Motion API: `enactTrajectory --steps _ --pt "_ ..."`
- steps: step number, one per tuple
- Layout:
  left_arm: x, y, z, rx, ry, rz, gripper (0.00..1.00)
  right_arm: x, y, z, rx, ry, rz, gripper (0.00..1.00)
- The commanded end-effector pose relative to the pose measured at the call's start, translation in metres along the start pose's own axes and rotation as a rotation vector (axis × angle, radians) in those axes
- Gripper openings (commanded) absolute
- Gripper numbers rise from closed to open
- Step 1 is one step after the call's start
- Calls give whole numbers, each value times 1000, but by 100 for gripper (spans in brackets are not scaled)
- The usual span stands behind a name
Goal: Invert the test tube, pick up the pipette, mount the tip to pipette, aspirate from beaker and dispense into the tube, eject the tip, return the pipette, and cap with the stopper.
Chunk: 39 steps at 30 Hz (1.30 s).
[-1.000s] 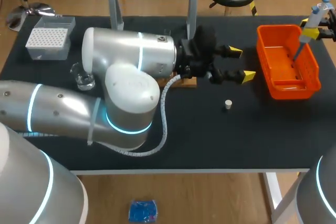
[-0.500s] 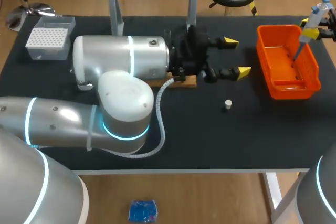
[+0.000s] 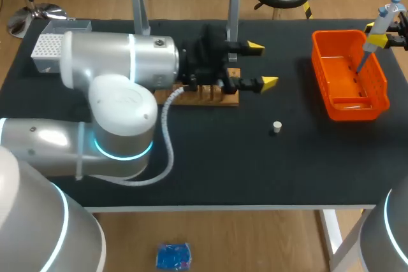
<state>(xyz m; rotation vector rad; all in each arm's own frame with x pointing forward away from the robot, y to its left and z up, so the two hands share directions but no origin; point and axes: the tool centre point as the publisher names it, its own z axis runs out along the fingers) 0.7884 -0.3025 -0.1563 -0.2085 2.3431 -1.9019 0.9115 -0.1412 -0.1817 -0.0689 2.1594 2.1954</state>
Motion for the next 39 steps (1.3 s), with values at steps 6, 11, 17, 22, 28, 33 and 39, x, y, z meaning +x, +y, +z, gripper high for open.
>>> enactTrajectory --steps 6,11,17,22,28,33,39 --pt "-2 9 -45 -23 28 43 100 0 1 0 3 -1 0 0" --pt "0 12 -56 29 5 64 100 0 1 0 3 -1 0 0" --pt "3 19 -67 58 -52 63 100 0 1 0 3 -1 0 0" --pt "-1 19 -77 62 -57 77 100 0 1 0 3 -1 0 0" --pt "-9 14 -87 58 -47 83 100 0 1 0 3 -1 0 0" --pt "-16 10 -96 44 -39 72 100 0 1 0 3 -1 0 0" --pt "-23 11 -103 38 -32 61 100 0 1 0 3 -1 0 0"
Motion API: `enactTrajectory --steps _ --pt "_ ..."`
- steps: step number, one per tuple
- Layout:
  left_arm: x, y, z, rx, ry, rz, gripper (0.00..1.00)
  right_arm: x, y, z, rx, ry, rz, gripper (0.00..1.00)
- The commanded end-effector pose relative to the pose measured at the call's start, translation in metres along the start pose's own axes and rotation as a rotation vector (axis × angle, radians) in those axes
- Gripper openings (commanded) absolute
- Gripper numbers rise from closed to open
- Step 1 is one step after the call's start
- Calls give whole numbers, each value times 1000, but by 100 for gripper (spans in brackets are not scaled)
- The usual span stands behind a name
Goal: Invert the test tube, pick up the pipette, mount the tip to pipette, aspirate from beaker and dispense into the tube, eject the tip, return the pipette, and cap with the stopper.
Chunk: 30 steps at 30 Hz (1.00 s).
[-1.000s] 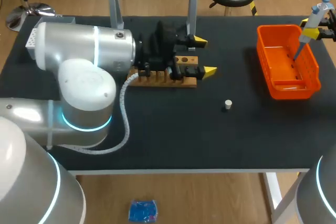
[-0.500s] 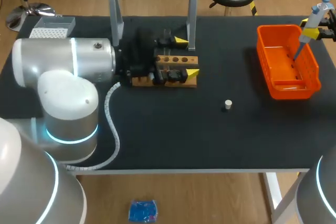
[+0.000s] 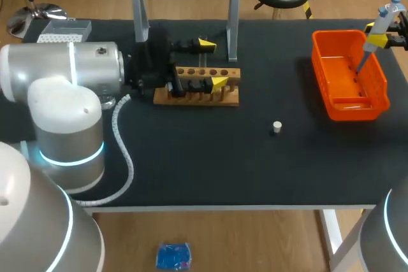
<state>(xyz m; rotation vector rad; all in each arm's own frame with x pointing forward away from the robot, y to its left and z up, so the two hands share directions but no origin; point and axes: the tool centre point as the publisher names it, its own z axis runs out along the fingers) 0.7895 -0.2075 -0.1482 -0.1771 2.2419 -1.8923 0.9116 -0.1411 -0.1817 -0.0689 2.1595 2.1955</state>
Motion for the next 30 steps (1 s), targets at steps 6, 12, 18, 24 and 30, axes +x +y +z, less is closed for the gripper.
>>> enactTrajectory --steps 6,12,18,24,30 --pt "-10 1 -10 -5 29 -4 100 0 1 0 3 -1 0 0" --pt "-10 6 -6 31 8 10 100 0 1 0 3 -1 0 0" --pt "-10 7 -4 49 -11 11 100 0 1 0 3 -1 0 0" --pt "-9 4 -2 58 -46 -8 100 0 1 0 3 -1 0 0" --pt "-8 2 -2 62 -55 -20 100 0 1 0 3 -1 0 0"
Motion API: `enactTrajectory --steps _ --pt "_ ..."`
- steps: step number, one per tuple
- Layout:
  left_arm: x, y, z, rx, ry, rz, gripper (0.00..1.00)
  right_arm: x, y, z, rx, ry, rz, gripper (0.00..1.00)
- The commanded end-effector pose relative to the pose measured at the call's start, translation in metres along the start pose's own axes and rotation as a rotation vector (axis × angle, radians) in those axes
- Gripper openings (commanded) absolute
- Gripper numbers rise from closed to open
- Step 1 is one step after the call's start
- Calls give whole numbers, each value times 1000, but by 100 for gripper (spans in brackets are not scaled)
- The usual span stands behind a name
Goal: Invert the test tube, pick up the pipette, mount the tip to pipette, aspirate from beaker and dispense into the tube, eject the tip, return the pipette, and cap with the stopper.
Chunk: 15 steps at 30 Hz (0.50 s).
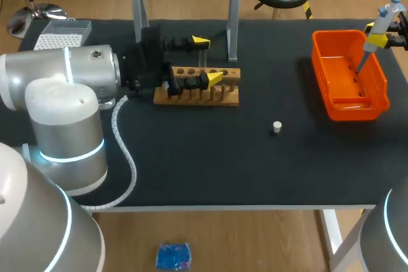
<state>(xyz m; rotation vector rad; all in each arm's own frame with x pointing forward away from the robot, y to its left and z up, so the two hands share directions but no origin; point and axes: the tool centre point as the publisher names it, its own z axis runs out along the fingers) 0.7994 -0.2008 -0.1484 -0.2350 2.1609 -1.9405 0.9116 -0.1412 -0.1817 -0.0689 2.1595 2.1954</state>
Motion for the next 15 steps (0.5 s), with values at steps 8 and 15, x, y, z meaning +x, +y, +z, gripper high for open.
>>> enactTrajectory --steps 8,15 --pt "3 -2 3 -5 -1 -16 100 0 1 0 3 -1 0 0" --pt "3 -2 3 -5 -1 -16 100 0 1 0 3 -1 0 0"
